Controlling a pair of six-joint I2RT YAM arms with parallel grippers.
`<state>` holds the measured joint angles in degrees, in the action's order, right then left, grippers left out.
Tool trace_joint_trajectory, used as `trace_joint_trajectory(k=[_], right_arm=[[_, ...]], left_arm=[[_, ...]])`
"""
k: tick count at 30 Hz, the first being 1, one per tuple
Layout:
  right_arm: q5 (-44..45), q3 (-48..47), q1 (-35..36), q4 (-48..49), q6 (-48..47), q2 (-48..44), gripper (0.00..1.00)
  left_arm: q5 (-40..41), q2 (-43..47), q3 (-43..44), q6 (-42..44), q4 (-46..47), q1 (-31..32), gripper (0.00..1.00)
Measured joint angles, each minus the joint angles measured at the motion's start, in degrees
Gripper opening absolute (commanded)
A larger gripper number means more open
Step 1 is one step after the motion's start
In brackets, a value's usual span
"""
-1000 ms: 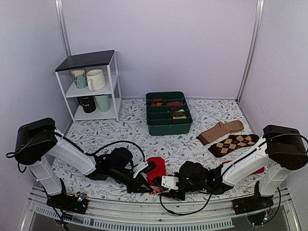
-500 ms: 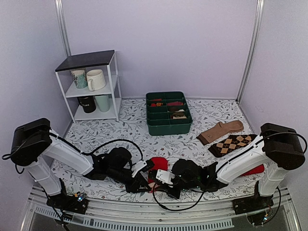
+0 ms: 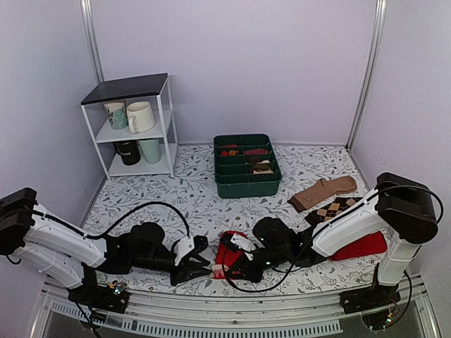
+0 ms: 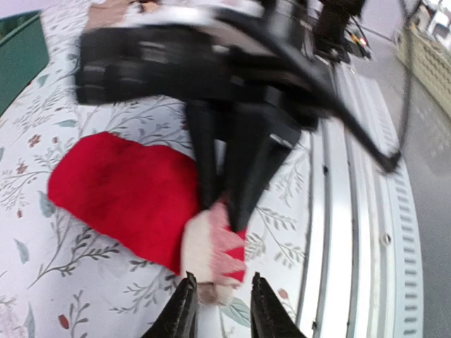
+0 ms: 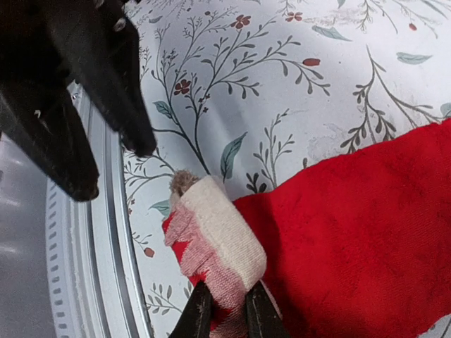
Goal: Roll the socks
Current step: Roll a pair of socks at the center of the board.
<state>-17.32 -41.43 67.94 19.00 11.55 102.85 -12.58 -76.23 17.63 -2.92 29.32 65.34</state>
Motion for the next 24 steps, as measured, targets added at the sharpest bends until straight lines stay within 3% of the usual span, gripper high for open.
trace_joint_trajectory(k=[9, 24], right_arm=[[-8.85, -1.62, -3.23, -0.02, 4.46, 2.54, 0.10], [-11.28, -2.38, -3.82, -0.13, 5.46, 3.48, 0.10]], left_arm=[[2.47, -4.72, -1.40, 4.94, 7.87, 3.76, 0.34], [4.31, -12.35, 0.39, 7.32, 10.62, 5.07, 0.35]])
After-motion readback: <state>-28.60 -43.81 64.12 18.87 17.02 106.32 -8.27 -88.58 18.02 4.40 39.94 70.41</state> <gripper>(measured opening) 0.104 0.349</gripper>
